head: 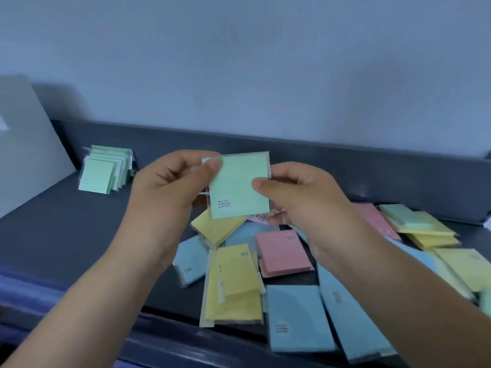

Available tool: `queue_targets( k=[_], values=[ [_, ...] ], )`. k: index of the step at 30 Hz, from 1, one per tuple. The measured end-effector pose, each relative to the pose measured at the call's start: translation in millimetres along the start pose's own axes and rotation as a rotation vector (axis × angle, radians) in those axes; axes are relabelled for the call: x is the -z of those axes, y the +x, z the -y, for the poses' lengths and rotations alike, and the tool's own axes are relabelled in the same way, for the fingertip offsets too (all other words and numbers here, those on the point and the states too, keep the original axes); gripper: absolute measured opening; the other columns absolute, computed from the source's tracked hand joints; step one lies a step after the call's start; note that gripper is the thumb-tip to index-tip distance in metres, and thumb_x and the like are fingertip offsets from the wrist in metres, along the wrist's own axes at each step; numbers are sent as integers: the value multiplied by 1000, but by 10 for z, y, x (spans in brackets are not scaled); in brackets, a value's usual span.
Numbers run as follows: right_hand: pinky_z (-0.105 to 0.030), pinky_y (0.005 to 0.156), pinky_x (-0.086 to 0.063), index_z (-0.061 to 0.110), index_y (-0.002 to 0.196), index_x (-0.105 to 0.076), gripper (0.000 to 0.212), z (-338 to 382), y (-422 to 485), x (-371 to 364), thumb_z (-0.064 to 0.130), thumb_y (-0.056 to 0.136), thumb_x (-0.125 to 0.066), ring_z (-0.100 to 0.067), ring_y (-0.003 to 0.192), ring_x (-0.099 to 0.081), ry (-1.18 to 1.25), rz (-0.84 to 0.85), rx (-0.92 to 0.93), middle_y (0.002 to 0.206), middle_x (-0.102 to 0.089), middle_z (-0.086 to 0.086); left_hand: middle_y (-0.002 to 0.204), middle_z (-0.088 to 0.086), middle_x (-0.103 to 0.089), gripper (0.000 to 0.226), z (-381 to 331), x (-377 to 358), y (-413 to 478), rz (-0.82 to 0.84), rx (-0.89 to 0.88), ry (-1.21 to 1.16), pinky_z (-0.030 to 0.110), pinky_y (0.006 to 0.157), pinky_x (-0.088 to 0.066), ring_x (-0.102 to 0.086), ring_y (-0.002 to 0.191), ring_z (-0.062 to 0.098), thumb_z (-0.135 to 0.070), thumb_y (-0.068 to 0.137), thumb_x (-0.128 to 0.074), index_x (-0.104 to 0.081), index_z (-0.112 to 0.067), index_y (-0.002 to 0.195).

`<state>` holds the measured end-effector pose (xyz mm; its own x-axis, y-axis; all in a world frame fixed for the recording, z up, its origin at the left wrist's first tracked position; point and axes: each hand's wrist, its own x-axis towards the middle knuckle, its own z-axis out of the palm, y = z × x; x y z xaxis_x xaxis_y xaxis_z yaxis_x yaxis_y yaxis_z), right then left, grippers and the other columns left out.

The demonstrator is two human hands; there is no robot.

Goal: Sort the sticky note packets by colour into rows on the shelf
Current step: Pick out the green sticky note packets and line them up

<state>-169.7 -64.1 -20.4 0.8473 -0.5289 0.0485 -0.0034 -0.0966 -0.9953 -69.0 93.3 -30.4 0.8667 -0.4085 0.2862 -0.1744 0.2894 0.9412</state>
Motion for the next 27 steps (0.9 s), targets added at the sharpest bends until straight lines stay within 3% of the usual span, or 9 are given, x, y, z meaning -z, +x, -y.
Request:
queue_targets(
  k=[3,7,12,19,24,27],
  values=[
    [-34,73,-64,17,98,-76,8,36,151,-71,15,91,-75,-25,88,-78,43,48,-1,95,-79,-7,97,11,-78,11,32,50,120,-37,-9,-11,40,80,-59,-72,83,24,-16,94,-68,-77,-12,98],
    [-35,75,-65,13,99,-77,9,77,303,-247,11,91,-76,-23,91,-78,99,70,-40,98,-79,-10,96,9,-78,12,17,232,252,-21,28,-1,38,74,-61,-73,83,26,-12,95,-65,-75,-11,101],
    [-31,72,-64,17,93,-78,5,92,425,-600,19,93,-73,-28,88,-77,-63,48,-50,95,-79,-13,97,10,-78,16,0,649,438,-14,43,25,38,71,-59,-75,86,27,-9,92,-68,-75,-8,106],
    [-32,78,-63,17,89,-80,6,64,537,-1352,17,91,-75,-14,70,-69,-158,-26,-50,77,-75,-4,94,5,-79,14,33,1449,661,38,95,35,40,73,-59,-75,86,23,-11,90,-72,-77,-12,103],
    [-31,67,-60,14,96,-77,6,82,528,-1948,13,89,-76,-15,64,-68,-177,-64,-61,79,-75,-8,93,2,-79,15,8,2062,823,103,158,17,32,70,-60,-73,78,15,-11,92,-70,-77,-13,106],
    [-33,68,-60,12,96,-77,8,90,557,-2178,12,88,-77,-18,67,-67,-160,-75,-80,83,-75,-12,91,-2,-79,14,39,2314,909,123,192,25,26,67,-58,-72,76,13,-12,92,-71,-77,-13,105]
  ],
)
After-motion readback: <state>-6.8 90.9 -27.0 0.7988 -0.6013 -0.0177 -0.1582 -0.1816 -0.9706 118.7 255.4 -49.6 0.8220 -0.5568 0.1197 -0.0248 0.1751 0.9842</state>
